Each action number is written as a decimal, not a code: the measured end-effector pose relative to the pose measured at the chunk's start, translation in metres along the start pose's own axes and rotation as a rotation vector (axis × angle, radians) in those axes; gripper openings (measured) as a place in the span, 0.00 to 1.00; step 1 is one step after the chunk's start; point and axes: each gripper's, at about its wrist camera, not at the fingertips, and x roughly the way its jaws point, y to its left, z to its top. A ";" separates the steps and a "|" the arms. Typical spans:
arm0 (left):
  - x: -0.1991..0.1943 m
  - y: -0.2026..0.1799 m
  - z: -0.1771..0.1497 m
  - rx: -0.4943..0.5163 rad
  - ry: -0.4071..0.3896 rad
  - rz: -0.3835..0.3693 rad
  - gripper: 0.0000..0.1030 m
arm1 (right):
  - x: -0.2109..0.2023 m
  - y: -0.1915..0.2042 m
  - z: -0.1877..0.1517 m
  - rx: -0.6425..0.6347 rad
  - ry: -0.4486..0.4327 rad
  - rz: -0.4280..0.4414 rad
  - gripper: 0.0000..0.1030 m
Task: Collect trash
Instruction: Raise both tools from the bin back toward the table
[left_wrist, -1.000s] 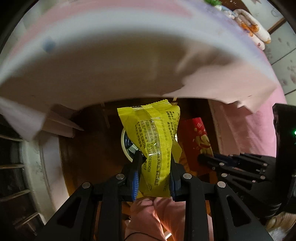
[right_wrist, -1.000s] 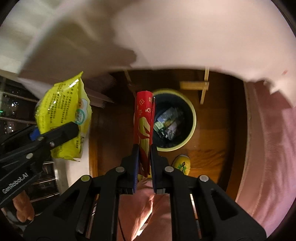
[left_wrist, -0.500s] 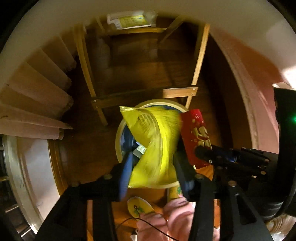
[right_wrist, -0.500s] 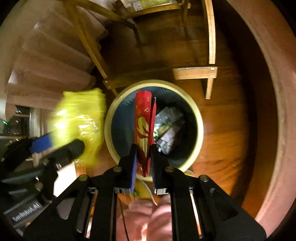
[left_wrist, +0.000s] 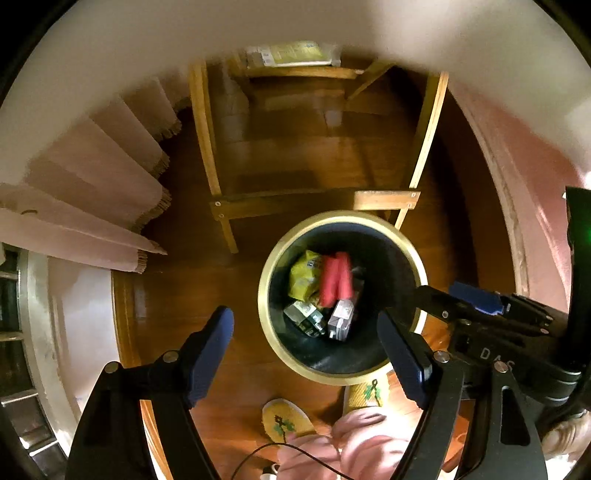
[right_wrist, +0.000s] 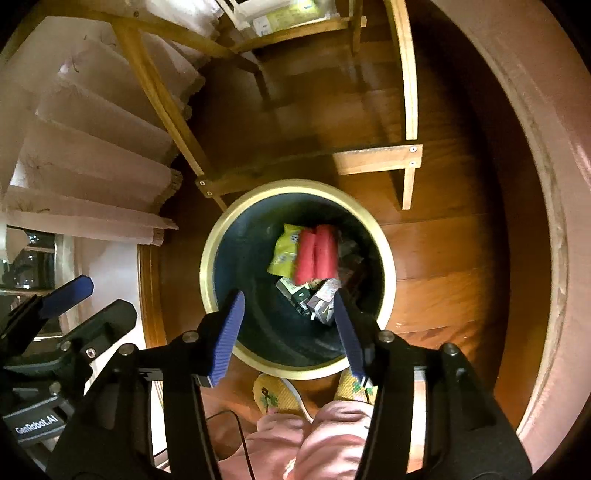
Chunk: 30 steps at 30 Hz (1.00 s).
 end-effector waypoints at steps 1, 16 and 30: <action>-0.010 -0.001 0.000 -0.003 -0.011 -0.003 0.79 | -0.006 0.000 0.000 0.000 -0.005 0.002 0.46; -0.224 -0.015 0.015 0.045 -0.168 -0.062 0.81 | -0.207 0.060 -0.012 -0.011 -0.152 0.066 0.47; -0.424 0.011 0.043 0.068 -0.338 -0.089 0.81 | -0.400 0.145 -0.006 -0.111 -0.415 0.098 0.48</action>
